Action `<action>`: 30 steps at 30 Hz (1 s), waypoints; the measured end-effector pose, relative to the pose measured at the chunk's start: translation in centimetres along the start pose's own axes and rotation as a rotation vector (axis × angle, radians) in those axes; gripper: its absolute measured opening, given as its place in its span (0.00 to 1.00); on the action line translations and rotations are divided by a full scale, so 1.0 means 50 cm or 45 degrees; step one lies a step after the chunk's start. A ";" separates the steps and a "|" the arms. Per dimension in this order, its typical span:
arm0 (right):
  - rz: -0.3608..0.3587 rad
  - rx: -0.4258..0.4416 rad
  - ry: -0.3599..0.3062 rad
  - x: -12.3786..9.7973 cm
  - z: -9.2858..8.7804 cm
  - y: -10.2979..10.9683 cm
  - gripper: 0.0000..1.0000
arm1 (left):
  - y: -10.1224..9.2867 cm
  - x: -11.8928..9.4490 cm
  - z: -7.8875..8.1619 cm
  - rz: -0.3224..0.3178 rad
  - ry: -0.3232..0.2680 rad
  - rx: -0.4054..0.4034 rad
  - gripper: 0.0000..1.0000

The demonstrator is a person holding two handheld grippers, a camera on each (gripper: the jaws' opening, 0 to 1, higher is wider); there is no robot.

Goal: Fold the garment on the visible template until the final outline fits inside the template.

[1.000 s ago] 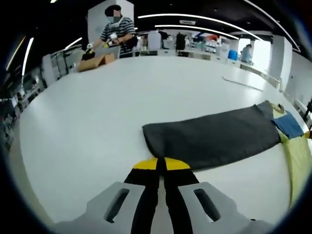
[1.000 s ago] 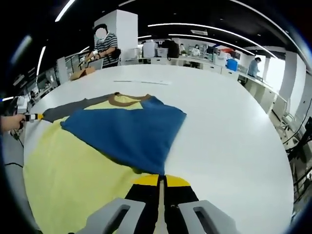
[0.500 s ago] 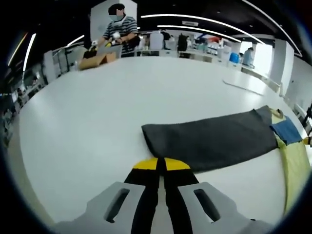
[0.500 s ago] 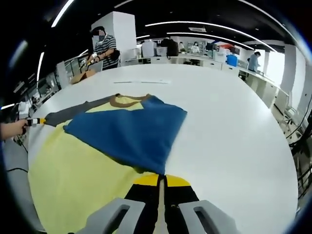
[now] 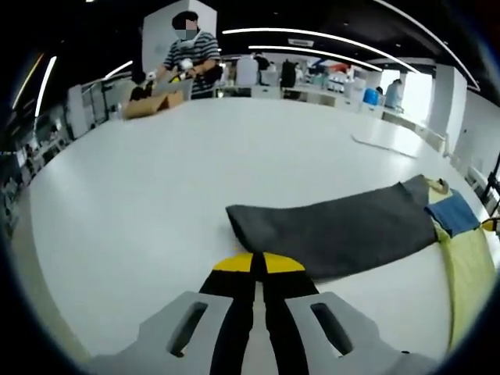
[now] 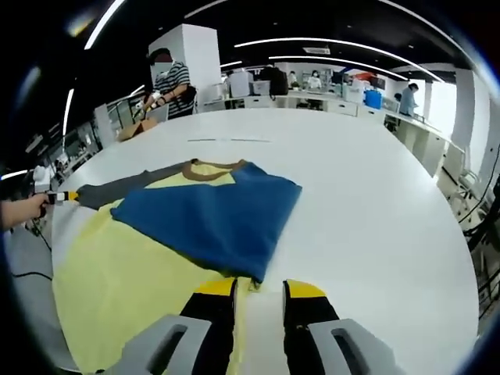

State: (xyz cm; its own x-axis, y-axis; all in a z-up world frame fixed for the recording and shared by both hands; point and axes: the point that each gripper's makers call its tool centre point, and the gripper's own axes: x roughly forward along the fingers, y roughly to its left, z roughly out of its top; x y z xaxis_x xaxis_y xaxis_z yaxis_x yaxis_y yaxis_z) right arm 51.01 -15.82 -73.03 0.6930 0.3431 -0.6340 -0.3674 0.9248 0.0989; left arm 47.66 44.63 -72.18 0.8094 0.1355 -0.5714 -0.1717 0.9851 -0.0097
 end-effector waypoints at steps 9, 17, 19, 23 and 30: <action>0.075 0.002 -0.070 -0.003 0.028 0.019 0.59 | -0.009 -0.010 0.015 -0.021 -0.016 0.040 0.00; 0.150 -0.066 -0.099 -0.010 0.058 0.051 0.75 | -0.015 -0.018 0.027 -0.035 -0.037 0.033 0.00; 0.168 -0.074 -0.108 -0.011 0.062 0.057 0.80 | -0.017 -0.018 0.030 -0.040 -0.042 0.034 0.00; 0.214 -0.091 -0.112 -0.012 0.065 0.072 0.88 | -0.021 -0.019 0.036 -0.063 -0.051 0.025 0.00; 0.270 -0.128 -0.130 -0.020 0.072 0.097 0.99 | -0.032 -0.023 0.050 -0.087 -0.063 0.036 0.00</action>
State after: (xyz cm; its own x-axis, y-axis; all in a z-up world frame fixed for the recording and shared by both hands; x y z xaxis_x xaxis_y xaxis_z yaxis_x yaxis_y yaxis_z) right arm 50.76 -11.08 -69.15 0.6508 0.5472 -0.5263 -0.5675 0.8111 0.1415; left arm 48.42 43.16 -69.48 0.8455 0.0723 -0.5291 -0.0997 0.9947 -0.0235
